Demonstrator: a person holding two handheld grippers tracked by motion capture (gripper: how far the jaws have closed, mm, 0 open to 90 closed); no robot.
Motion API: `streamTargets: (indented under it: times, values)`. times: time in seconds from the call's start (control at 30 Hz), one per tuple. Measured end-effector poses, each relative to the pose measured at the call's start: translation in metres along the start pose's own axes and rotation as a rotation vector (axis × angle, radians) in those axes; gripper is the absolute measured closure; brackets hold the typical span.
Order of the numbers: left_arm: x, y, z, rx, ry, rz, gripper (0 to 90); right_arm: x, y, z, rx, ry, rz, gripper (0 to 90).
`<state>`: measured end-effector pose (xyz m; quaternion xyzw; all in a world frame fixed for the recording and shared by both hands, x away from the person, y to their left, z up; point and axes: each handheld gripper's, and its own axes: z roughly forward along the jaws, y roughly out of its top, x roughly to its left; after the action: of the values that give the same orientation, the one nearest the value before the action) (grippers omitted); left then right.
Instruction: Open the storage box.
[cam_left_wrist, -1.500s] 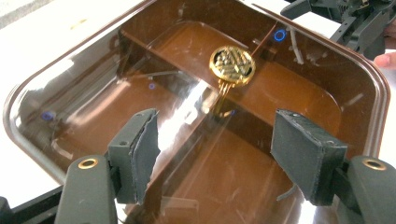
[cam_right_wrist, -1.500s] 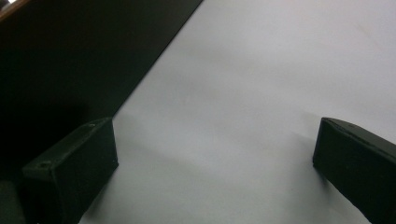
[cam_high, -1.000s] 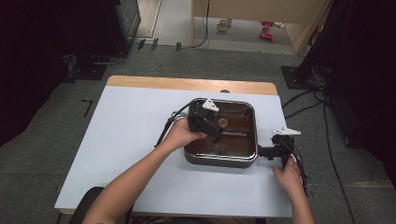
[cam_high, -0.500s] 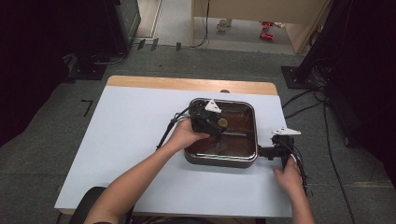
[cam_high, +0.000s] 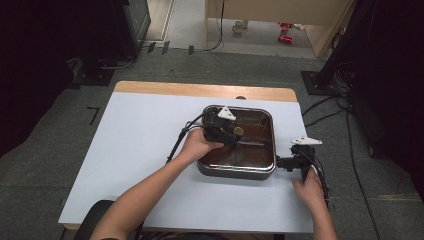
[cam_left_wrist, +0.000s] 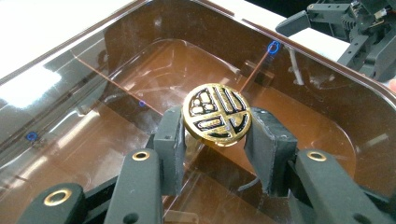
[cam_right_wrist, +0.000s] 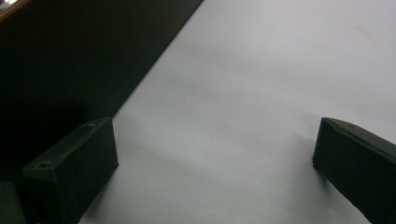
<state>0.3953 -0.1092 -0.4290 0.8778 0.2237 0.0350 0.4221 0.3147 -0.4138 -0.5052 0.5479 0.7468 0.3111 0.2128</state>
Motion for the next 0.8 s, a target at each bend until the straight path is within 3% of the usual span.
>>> streamTargets:
  times: [0.37, 0.5, 0.6, 0.8]
  values:
    - [-0.006, 0.010, -0.016, -0.031, 0.000, 0.021, 59.2, 0.000, 0.000, 0.000, 0.000, 0.000, 0.001, 0.0]
    - [-0.008, 0.016, -0.029, -0.058, -0.018, 0.012, 59.2, 0.000, 0.000, 0.000, -0.001, 0.000, 0.000, 0.0]
    - [-0.011, 0.021, -0.039, -0.061, -0.005, 0.027, 59.2, 0.000, 0.000, 0.000, 0.000, 0.000, 0.000, 0.0]
    - [-0.010, 0.028, -0.061, -0.091, -0.012, 0.010, 59.3, 0.000, 0.000, 0.000, 0.000, 0.001, 0.003, 0.0]
